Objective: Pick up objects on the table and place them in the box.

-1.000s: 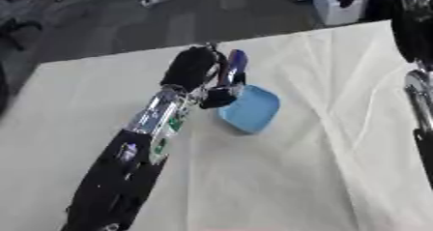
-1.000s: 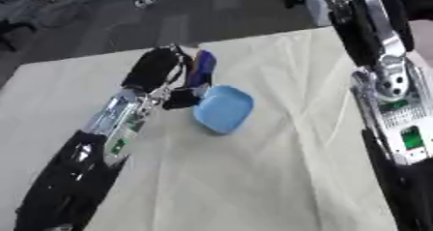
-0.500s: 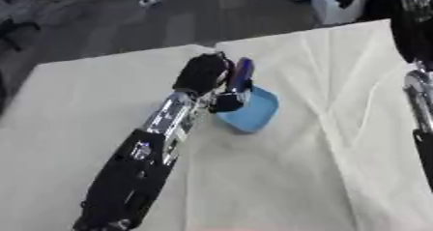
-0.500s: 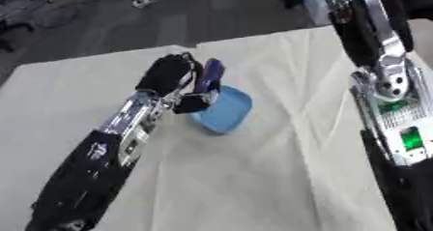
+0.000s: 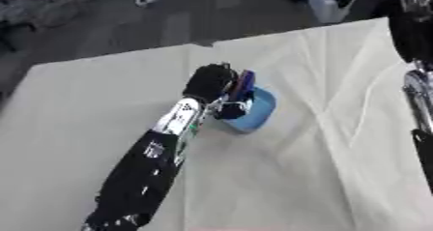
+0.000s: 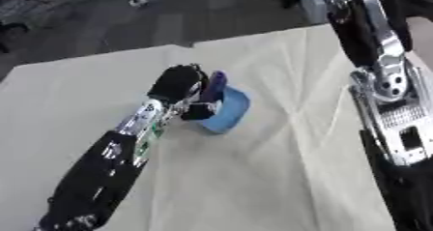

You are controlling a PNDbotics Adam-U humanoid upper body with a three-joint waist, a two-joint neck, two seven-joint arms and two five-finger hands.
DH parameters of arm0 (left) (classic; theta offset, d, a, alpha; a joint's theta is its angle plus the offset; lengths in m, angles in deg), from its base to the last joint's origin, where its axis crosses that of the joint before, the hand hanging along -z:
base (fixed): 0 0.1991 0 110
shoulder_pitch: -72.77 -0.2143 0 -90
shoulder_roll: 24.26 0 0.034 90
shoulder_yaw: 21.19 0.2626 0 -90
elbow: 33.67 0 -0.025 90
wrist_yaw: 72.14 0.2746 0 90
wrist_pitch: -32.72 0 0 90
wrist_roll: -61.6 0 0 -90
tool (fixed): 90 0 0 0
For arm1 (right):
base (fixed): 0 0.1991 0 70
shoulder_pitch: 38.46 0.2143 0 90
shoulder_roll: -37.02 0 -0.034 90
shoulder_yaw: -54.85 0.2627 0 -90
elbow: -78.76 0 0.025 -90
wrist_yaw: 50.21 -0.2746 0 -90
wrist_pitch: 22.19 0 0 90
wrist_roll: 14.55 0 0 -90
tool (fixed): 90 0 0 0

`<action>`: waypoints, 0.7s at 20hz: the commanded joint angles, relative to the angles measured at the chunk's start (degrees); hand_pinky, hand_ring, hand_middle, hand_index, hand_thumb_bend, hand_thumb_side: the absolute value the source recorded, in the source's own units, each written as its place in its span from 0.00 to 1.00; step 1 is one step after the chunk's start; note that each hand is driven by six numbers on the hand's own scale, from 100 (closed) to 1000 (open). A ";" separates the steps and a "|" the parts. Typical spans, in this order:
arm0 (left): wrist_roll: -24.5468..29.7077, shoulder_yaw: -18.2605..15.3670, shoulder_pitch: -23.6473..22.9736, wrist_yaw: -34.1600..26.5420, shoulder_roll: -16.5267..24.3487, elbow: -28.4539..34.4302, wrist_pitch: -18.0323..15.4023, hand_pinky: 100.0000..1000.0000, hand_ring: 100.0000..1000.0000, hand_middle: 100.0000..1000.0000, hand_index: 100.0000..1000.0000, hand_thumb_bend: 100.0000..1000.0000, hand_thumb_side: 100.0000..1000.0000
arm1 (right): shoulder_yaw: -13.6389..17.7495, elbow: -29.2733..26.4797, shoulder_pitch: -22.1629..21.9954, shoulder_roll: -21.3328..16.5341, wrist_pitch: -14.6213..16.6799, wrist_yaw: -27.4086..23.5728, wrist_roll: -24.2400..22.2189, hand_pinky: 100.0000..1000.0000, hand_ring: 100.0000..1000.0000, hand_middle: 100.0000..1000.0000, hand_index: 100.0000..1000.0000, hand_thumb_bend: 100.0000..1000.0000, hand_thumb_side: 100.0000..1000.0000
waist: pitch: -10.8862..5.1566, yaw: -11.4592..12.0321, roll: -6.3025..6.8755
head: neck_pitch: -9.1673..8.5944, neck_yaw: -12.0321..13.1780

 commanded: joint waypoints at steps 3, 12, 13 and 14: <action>-1.88 -1.73 1.97 2.55 -0.98 -3.79 -0.03 0.00 0.00 0.07 0.34 0.00 0.49 | -0.11 -0.74 1.64 0.18 -0.03 -0.47 -0.36 0.45 0.35 0.53 0.89 0.00 0.87 | -0.30 -0.31 -0.33 | -0.64 0.89; -4.18 -3.93 2.54 5.93 -2.18 -10.18 0.20 0.00 0.00 0.09 0.35 0.00 0.60 | -0.35 -0.74 2.15 0.74 -0.04 -0.82 -0.67 0.45 0.35 0.53 0.89 0.00 0.87 | -0.13 -0.92 -0.30 | -0.83 1.20; -4.04 -4.11 2.59 6.21 -2.27 -10.57 0.35 0.00 0.01 0.16 0.37 0.00 0.63 | -0.36 -0.74 2.17 0.77 -0.04 -0.84 -0.68 0.45 0.35 0.53 0.89 0.00 0.87 | -0.12 -0.95 -0.30 | -0.83 1.20; -3.58 -4.15 2.56 6.41 -2.31 -10.94 0.35 0.00 0.21 0.34 0.49 0.10 0.75 | -0.35 -0.74 2.18 0.78 -0.04 -0.84 -0.69 0.45 0.35 0.53 0.89 0.00 0.87 | -0.11 -0.96 -0.29 | -0.85 1.20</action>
